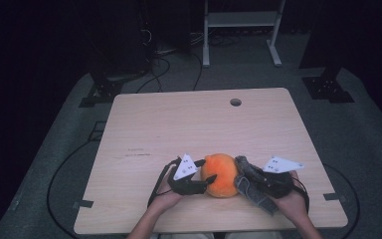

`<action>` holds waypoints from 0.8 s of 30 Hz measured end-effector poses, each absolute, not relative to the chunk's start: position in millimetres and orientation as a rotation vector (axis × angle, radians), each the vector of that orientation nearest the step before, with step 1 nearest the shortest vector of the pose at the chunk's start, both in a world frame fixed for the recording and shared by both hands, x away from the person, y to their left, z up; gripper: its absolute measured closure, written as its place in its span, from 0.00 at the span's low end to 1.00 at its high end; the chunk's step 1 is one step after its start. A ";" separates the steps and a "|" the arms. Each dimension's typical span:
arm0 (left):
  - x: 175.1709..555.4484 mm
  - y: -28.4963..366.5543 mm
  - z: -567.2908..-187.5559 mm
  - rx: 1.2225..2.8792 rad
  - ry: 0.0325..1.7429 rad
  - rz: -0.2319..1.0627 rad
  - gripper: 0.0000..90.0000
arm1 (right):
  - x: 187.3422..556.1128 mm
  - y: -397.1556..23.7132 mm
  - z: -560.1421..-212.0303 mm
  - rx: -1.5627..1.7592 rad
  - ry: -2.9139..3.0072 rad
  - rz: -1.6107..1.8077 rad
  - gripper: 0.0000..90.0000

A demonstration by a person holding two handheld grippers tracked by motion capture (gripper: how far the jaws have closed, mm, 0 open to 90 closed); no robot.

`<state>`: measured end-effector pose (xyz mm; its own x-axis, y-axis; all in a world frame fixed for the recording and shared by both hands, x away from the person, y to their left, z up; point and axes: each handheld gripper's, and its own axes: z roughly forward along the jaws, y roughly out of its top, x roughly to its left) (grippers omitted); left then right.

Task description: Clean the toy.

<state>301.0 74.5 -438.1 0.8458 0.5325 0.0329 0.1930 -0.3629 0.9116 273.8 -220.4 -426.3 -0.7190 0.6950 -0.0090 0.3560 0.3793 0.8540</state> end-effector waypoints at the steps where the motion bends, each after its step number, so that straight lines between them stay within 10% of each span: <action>1: 301.6 74.8 -438.2 1.943 0.542 0.391 0.41 | 269.1 -217.6 -423.4 0.882 2.278 1.299 0.84; 24: 306.4 76.1 -443.5 1.940 0.587 0.384 0.42 | 253.6 -178.0 -430.4 0.754 2.338 1.306 0.83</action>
